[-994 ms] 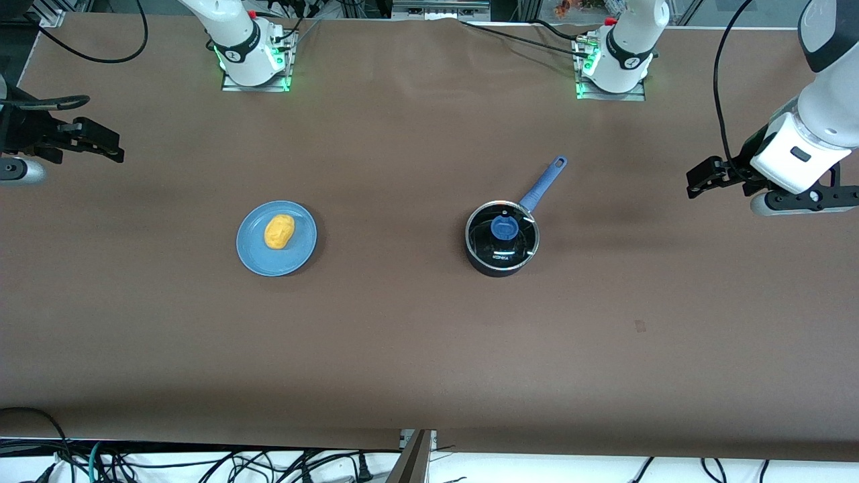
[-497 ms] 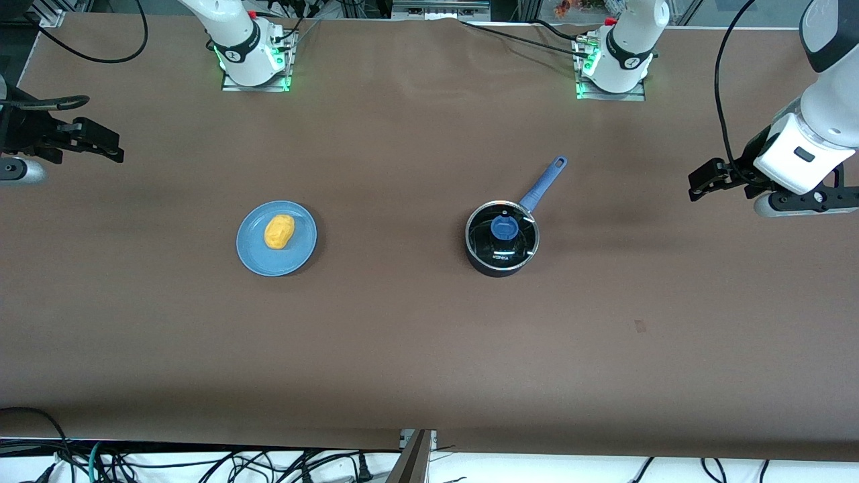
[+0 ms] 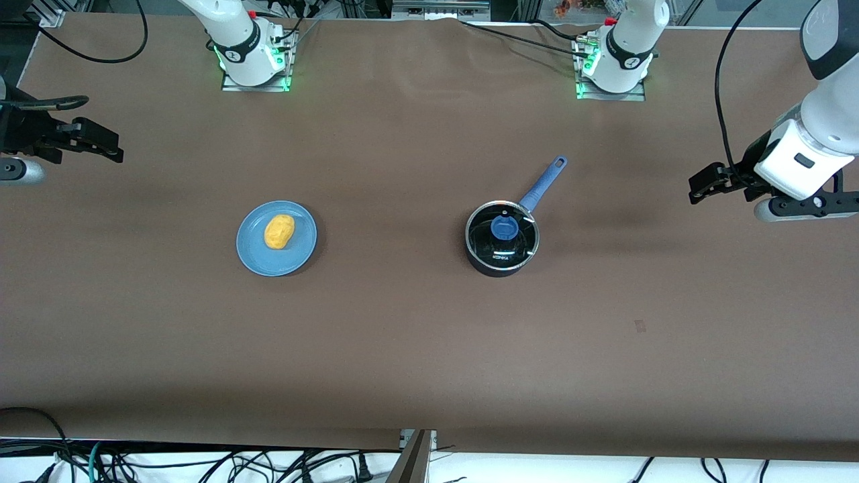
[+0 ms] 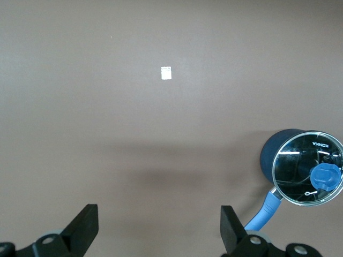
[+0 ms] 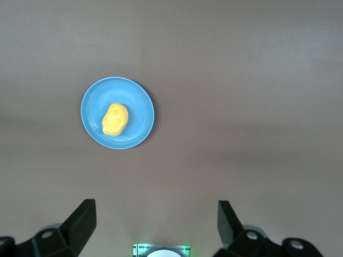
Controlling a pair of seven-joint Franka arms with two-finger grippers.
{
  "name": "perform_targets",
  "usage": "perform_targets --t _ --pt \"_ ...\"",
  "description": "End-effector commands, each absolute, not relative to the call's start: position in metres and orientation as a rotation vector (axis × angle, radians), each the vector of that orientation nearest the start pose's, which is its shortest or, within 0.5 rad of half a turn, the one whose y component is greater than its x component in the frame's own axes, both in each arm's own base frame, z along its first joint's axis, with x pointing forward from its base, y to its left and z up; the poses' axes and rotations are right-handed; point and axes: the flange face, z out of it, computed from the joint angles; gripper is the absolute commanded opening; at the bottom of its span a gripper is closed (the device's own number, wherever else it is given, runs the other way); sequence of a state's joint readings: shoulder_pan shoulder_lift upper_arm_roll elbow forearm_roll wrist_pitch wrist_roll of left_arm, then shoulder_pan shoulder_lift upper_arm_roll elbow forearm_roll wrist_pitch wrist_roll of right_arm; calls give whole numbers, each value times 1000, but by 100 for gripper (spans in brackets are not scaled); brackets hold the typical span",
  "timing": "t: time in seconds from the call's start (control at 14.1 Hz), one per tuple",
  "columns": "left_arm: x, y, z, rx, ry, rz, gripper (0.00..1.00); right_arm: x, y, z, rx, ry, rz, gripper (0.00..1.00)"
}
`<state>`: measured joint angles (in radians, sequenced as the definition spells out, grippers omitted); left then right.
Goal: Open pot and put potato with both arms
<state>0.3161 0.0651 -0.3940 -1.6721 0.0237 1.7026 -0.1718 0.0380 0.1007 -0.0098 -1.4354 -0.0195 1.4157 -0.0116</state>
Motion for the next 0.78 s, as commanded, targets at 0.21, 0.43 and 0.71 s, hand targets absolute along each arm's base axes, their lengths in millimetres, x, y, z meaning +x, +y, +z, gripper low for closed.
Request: perform_targets --t 0.21,0.43,0.71 --pt "575 -28 559 -3135 -153 67 100 569 9 619 -3158 -67 180 100" --pt "572 -29 565 -3131 -148 68 100 569 9 619 -3159 -67 180 100" --pt "565 -32 570 -3125 -131 90 100 572 10 622 -3163 -72 144 100"
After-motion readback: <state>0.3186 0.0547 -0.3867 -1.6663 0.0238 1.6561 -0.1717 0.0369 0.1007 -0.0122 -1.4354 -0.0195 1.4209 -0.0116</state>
